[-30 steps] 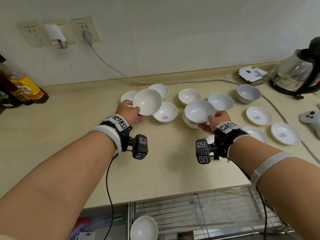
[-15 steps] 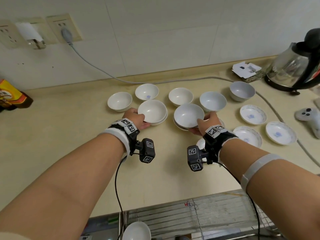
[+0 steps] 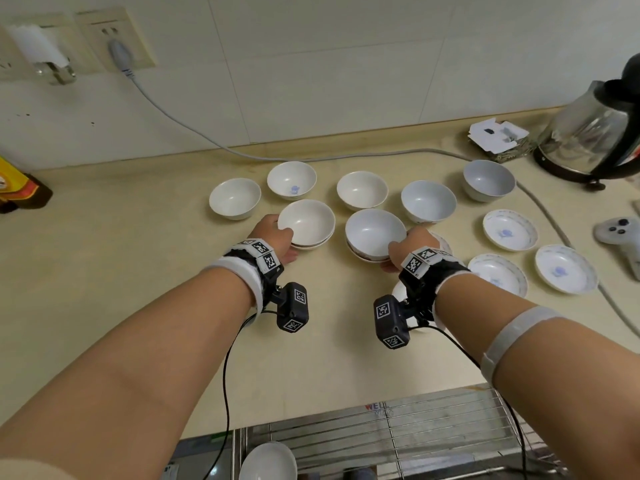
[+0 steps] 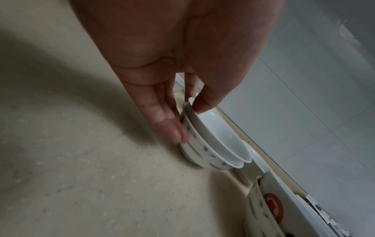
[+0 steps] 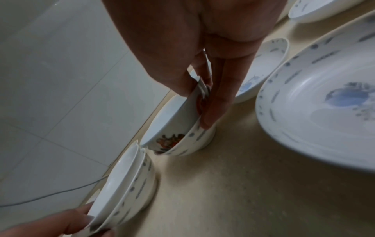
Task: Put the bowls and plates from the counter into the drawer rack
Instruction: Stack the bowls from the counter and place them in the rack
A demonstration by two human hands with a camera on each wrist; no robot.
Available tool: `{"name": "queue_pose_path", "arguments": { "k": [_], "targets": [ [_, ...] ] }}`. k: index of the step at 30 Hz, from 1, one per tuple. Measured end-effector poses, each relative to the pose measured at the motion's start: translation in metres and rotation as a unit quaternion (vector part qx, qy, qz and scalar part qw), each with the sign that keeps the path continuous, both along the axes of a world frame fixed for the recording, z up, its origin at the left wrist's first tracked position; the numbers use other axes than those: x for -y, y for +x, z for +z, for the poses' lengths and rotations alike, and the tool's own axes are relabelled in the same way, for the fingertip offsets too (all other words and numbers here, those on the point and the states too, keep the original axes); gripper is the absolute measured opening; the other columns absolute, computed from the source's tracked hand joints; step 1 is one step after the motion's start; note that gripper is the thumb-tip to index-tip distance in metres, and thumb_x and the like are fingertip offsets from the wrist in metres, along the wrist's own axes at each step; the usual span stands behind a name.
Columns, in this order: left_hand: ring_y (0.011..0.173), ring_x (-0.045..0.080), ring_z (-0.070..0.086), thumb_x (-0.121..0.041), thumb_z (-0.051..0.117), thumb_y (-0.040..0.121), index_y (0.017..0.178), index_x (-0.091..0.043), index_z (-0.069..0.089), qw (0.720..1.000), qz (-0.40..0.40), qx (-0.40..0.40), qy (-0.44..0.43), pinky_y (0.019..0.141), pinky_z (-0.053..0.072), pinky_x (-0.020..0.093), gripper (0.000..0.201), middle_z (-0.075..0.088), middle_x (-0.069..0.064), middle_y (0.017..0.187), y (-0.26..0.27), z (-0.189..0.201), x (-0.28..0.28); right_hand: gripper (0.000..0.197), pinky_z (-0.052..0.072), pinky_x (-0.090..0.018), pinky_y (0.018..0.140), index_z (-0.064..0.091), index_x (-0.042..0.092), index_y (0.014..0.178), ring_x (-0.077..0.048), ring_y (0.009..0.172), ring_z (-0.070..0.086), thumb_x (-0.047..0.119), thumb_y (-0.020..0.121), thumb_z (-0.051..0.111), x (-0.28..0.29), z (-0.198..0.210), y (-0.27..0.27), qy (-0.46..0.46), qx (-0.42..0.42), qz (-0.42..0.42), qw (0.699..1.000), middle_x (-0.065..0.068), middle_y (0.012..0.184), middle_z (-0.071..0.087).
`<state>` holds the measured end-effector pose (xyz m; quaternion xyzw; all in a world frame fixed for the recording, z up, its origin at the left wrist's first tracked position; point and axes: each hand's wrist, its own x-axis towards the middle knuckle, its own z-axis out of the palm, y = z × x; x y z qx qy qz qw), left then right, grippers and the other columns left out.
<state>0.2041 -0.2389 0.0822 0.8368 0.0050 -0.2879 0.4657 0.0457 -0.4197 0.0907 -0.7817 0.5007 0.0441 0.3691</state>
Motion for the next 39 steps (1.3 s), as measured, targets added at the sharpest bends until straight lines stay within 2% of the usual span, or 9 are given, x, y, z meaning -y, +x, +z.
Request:
{"name": "queue_pose_path", "arguments": {
  "k": [3,6,10,12,18,23,27,31,39],
  "targets": [
    [0.11,0.024,0.06,-0.011,0.074,0.082,0.139,-0.011,0.052,0.997,-0.036,0.055,0.045,0.085,0.048,0.028,0.062,0.058,0.002,0.128,0.001,0.001,-0.004,0.028,0.057,-0.038,0.085,0.06,0.021,0.099,-0.026,0.082,0.072,0.032,0.074,0.052,0.004,-0.009,0.003,-0.023,-0.022,0.017,0.999,-0.004,0.077,0.077],
    [0.116,0.029,0.061,-0.011,0.077,0.074,0.134,-0.011,0.056,0.998,-0.031,0.033,0.032,0.096,0.055,0.039,0.065,0.059,0.004,0.129,-0.001,-0.001,-0.008,0.041,0.061,-0.039,0.078,0.058,0.022,0.111,-0.024,0.071,0.075,0.03,0.072,0.051,0.004,-0.013,0.006,0.019,0.02,-0.017,0.999,-0.002,0.065,0.077],
    [0.109,0.033,0.064,-0.011,0.073,0.062,0.125,-0.017,0.059,0.999,-0.017,-0.021,-0.026,0.089,0.06,0.049,0.064,0.06,0.006,0.124,0.001,-0.017,-0.018,0.045,0.049,-0.021,0.04,0.046,0.008,0.131,-0.025,0.058,0.073,0.009,0.087,0.05,-0.005,0.013,0.019,0.087,0.147,-0.064,0.983,-0.021,0.094,0.072],
    [0.106,0.04,0.067,-0.013,0.067,0.055,0.118,-0.023,0.057,0.996,-0.007,-0.067,-0.064,0.086,0.06,0.053,0.065,0.062,0.015,0.127,-0.004,-0.02,-0.023,0.041,0.046,-0.018,0.035,0.046,0.007,0.129,-0.022,0.055,0.07,0.006,0.088,0.05,-0.011,0.03,0.027,0.091,0.169,-0.045,0.98,-0.024,0.1,0.07],
    [0.112,0.044,0.067,-0.002,0.047,0.1,0.149,-0.028,0.04,0.979,-0.003,-0.166,-0.122,0.09,0.056,0.046,0.055,0.061,0.02,0.124,-0.027,0.001,-0.04,0.027,0.056,-0.029,0.05,0.049,0.013,0.114,-0.022,0.052,0.071,0.007,0.088,0.049,-0.048,0.036,0.05,0.114,0.136,0.042,0.983,-0.017,0.079,0.069],
    [0.113,0.04,0.066,-0.041,0.04,0.105,0.147,-0.023,0.044,0.966,0.045,-0.195,-0.163,0.091,0.057,0.051,0.046,0.055,0.016,0.142,-0.03,-0.005,-0.047,0.027,0.062,-0.043,0.07,0.051,0.018,0.109,-0.033,0.068,0.075,0.012,0.082,0.051,-0.072,0.021,0.059,0.094,0.111,0.049,0.988,-0.018,0.092,0.071],
    [0.116,0.04,0.064,-0.063,0.047,0.095,0.136,-0.027,0.045,0.954,0.055,-0.227,-0.19,0.093,0.057,0.055,0.054,0.057,0.014,0.128,-0.029,-0.008,-0.046,0.032,0.063,-0.048,0.072,0.052,0.021,0.105,-0.034,0.072,0.074,0.021,0.073,0.051,-0.077,0.011,0.063,0.051,0.096,0.048,0.993,-0.015,0.091,0.074],
    [0.109,0.041,0.067,-0.038,0.059,0.097,0.145,-0.024,0.044,0.957,0.029,-0.217,-0.19,0.093,0.057,0.054,0.052,0.056,0.014,0.139,-0.032,-0.009,-0.041,0.036,0.062,-0.035,0.056,0.046,0.017,0.122,-0.028,0.064,0.074,0.015,0.087,0.05,-0.081,0.01,0.059,0.048,0.088,0.046,0.994,-0.016,0.107,0.068],
    [0.118,0.047,0.06,0.003,0.045,0.094,0.146,-0.014,0.041,0.95,0.042,-0.197,-0.237,0.085,0.059,0.049,0.055,0.05,0.014,0.137,-0.033,-0.016,-0.037,0.04,0.062,-0.049,0.075,0.044,0.006,0.129,-0.042,0.089,0.073,0.014,0.09,0.05,-0.089,0.01,0.056,0.284,0.092,-0.051,0.953,-0.019,0.111,0.059]
  ]
}}
